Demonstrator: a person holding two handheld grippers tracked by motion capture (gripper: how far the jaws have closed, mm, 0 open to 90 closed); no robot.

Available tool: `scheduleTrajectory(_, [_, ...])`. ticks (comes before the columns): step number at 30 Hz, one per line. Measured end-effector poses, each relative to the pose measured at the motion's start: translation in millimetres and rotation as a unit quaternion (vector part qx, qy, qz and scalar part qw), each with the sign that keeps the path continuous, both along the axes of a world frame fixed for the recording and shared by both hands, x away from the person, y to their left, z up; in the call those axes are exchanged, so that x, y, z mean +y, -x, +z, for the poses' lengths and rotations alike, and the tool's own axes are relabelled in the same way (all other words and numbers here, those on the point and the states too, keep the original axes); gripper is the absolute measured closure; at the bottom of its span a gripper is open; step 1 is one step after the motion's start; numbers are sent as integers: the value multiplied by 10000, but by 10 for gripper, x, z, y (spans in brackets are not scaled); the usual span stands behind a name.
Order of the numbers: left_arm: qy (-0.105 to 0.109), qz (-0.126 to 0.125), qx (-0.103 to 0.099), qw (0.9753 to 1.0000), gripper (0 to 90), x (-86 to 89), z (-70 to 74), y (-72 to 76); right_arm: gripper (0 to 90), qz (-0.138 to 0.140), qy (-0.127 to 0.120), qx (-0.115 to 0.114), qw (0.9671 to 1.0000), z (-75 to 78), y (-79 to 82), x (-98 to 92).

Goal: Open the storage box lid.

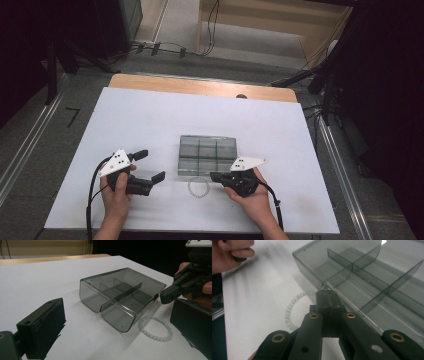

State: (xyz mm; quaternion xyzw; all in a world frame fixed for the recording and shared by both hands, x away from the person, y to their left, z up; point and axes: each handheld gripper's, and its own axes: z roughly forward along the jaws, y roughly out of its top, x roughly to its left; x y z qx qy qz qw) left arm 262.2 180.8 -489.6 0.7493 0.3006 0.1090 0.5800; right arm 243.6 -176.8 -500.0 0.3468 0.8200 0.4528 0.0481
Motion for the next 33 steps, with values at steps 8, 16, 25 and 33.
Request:
scheduleTrajectory(8, [-13, -52, 29, 10000, 0, -37, -17, 3, 881, 88, 200, 109, 9997, -79, -15, 35])
scheduleTrajectory(16, [-11, -112, 45, 9999, 0, -72, -26, 4, 881, -77, 191, 53, 9998, -117, -13, 84])
scheduleTrajectory(25, [-36, -150, 76, 9999, 0, -110, -41, 3, 881, -118, 170, -24, 9998, -110, -2, 91])
scheduleTrajectory(33, [-37, -168, 147, 9997, 0, -149, -56, -6, 882, -136, -4, -153, 9998, -23, 19, 79])
